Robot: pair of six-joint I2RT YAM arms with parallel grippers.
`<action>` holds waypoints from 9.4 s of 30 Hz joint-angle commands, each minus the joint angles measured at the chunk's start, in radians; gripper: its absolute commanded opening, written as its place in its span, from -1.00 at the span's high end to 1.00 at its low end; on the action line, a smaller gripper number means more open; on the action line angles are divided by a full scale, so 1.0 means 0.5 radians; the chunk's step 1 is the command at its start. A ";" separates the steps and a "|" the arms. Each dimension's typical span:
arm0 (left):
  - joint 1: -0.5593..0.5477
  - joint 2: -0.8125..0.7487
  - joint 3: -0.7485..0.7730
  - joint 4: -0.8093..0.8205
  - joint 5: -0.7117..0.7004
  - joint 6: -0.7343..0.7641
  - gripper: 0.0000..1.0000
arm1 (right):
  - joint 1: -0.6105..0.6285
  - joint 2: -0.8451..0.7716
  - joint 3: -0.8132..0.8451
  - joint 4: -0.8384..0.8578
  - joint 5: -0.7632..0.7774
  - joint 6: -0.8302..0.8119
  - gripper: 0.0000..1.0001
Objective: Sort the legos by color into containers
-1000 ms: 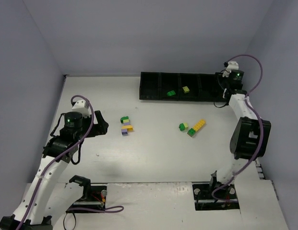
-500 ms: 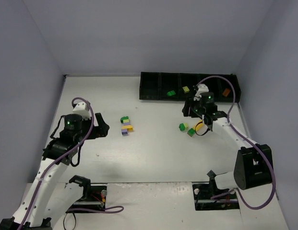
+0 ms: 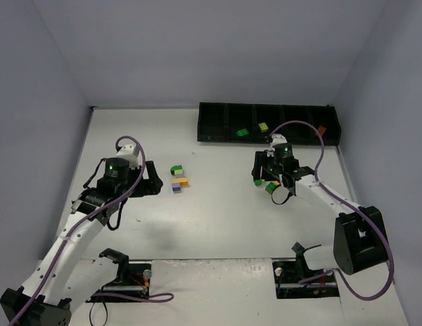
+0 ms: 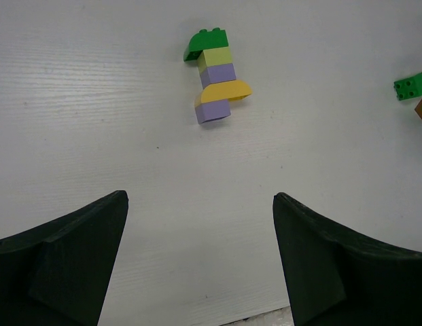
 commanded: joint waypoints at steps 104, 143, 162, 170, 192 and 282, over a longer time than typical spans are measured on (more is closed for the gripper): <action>-0.134 0.055 0.055 0.192 0.065 0.077 -0.61 | 0.277 0.796 0.572 -0.152 0.476 0.329 0.34; -0.541 0.807 0.128 0.787 0.222 0.595 -0.56 | 0.532 0.204 0.508 -0.317 0.154 0.114 -0.41; -0.885 1.644 0.496 0.910 0.224 1.003 -0.41 | 0.083 -0.084 0.281 -0.317 -0.131 0.163 -0.39; -0.888 1.786 0.616 0.772 0.267 1.117 -0.23 | 0.065 -0.130 0.241 -0.317 -0.162 0.114 -0.40; -0.888 1.862 0.604 0.754 0.381 1.322 -0.01 | 0.043 -0.090 0.207 -0.277 -0.260 0.059 -0.40; -0.879 0.868 0.122 1.677 0.430 1.098 0.77 | 0.234 0.179 0.664 -0.010 -1.408 0.418 0.49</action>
